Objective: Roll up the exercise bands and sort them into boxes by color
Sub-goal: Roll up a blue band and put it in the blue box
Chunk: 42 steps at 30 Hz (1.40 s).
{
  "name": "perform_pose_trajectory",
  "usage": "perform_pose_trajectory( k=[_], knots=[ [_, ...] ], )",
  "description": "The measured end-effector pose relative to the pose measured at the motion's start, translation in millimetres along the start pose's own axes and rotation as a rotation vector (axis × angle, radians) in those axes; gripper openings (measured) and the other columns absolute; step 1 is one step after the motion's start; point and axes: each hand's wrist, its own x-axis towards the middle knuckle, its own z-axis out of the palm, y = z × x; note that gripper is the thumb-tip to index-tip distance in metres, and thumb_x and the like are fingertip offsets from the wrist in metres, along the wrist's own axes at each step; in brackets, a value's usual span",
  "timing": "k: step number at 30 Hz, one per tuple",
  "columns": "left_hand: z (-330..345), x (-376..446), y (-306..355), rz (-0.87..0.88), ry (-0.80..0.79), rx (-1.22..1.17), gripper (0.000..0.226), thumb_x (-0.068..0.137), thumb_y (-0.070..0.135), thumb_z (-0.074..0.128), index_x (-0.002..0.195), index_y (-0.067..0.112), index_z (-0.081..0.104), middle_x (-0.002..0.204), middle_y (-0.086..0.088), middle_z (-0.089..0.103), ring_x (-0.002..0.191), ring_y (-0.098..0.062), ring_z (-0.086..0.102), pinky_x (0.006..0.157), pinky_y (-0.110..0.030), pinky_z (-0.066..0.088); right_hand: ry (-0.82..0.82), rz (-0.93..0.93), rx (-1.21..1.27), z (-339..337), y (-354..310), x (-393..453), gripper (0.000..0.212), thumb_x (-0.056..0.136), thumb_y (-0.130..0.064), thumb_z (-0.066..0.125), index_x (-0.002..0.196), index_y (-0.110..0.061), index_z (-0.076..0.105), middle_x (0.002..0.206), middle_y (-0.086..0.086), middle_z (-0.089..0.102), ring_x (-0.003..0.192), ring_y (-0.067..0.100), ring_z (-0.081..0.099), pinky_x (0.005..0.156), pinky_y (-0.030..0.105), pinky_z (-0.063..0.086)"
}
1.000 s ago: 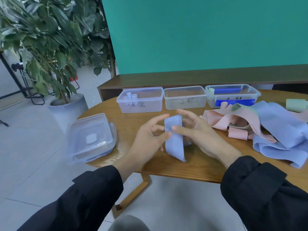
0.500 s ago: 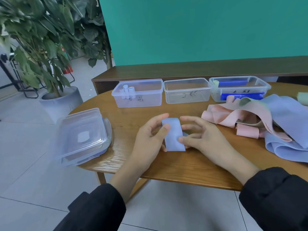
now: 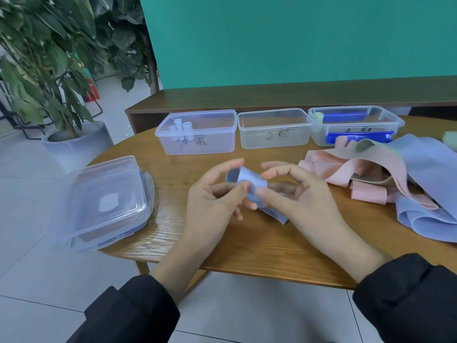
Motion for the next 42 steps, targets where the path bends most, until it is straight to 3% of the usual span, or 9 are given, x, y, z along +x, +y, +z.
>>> perform_pose_trajectory(
  k=[4, 9, 14, 18, 22, 26, 30, 34, 42],
  knots=[
    [-1, 0, 7, 0.015, 0.046, 0.021, 0.023, 0.092, 0.012, 0.073, 0.114, 0.018, 0.072, 0.081, -0.01, 0.077, 0.064, -0.014, 0.065, 0.056, -0.029, 0.051, -0.056, -0.133, -0.141, -1, -3, 0, 0.03, 0.075, -0.011, 0.086, 0.101, -0.018, 0.072, 0.123, -0.011, 0.065, 0.103, 0.019, 0.069, 0.089, 0.025, 0.056],
    [-1, 4, 30, 0.111, 0.021, 0.018, 0.026, 0.089, 0.023, 0.071, 0.114, 0.017, 0.073, 0.086, -0.009, 0.077, 0.07, -0.011, 0.065, 0.057, -0.028, 0.052, 0.064, -0.303, -0.267, -5, -19, 9, 0.019, 0.084, -0.005, 0.079, 0.101, -0.012, 0.075, 0.11, -0.005, 0.071, 0.096, 0.015, 0.071, 0.09, 0.029, 0.057],
    [3, 5, 51, 0.152, -0.017, 0.02, 0.031, 0.084, 0.026, 0.073, 0.114, 0.018, 0.073, 0.092, -0.003, 0.079, 0.075, -0.013, 0.069, 0.058, -0.026, 0.052, 0.169, -0.358, -0.256, -5, -46, 16, 0.024, 0.083, -0.006, 0.081, 0.097, -0.024, 0.074, 0.099, -0.009, 0.073, 0.09, 0.012, 0.071, 0.083, 0.022, 0.054],
    [8, 7, 66, 0.236, 0.108, 0.069, 0.006, 0.086, 0.021, 0.076, 0.092, 0.022, 0.076, 0.069, 0.0, 0.072, 0.056, -0.007, 0.059, 0.054, -0.018, 0.046, 0.203, -0.308, -0.179, -3, -74, 16, 0.007, 0.087, -0.014, 0.078, 0.089, -0.021, 0.077, 0.087, -0.009, 0.074, 0.081, 0.009, 0.067, 0.071, 0.021, 0.05],
    [11, 6, 84, 0.319, 0.144, 0.1, 0.002, 0.085, 0.023, 0.08, 0.085, 0.022, 0.079, 0.075, -0.014, 0.066, 0.067, -0.009, 0.053, 0.066, -0.022, 0.046, 0.189, -0.284, -0.071, -3, -108, 11, 0.004, 0.089, -0.012, 0.075, 0.087, -0.016, 0.075, 0.086, -0.004, 0.076, 0.079, 0.005, 0.067, 0.07, 0.018, 0.052],
    [15, 0, 104, 0.378, 0.124, 0.068, 0.007, 0.085, 0.026, 0.08, 0.086, 0.019, 0.077, 0.081, 0.001, 0.067, 0.074, -0.013, 0.055, 0.071, -0.027, 0.045, 0.155, -0.279, 0.052, -4, -139, -1, 0.002, 0.088, -0.009, 0.073, 0.087, -0.01, 0.073, 0.079, -0.001, 0.076, 0.073, 0.009, 0.069, 0.064, 0.021, 0.056],
    [21, -15, 124, 0.372, 0.076, -0.033, 0.023, 0.085, 0.032, 0.08, 0.094, 0.01, 0.077, 0.081, -0.003, 0.072, 0.069, -0.015, 0.06, 0.065, -0.028, 0.047, 0.164, -0.305, 0.117, -4, -165, -14, 0.003, 0.087, -0.009, 0.074, 0.085, -0.007, 0.073, 0.074, 0.001, 0.075, 0.063, 0.013, 0.068, 0.052, 0.021, 0.053],
    [26, -30, 139, 0.365, 0.023, -0.084, 0.024, 0.087, 0.028, 0.072, 0.101, 0.01, 0.076, 0.076, -0.002, 0.074, 0.06, -0.017, 0.059, 0.049, -0.027, 0.045, 0.19, -0.327, 0.141, -4, -183, -22, 0.005, 0.086, -0.011, 0.075, 0.083, -0.007, 0.073, 0.072, 0.004, 0.076, 0.062, 0.018, 0.07, 0.053, 0.028, 0.055],
    [24, -29, 130, 0.292, 0.031, -0.019, 0.015, 0.093, 0.025, 0.071, 0.102, 0.015, 0.077, 0.081, -0.004, 0.077, 0.064, -0.02, 0.062, 0.047, -0.028, 0.045, 0.198, -0.235, 0.146, -2, -171, -10, 0.004, 0.084, -0.012, 0.078, 0.086, -0.009, 0.075, 0.073, 0.008, 0.076, 0.06, 0.019, 0.069, 0.051, 0.029, 0.053]
  ],
)
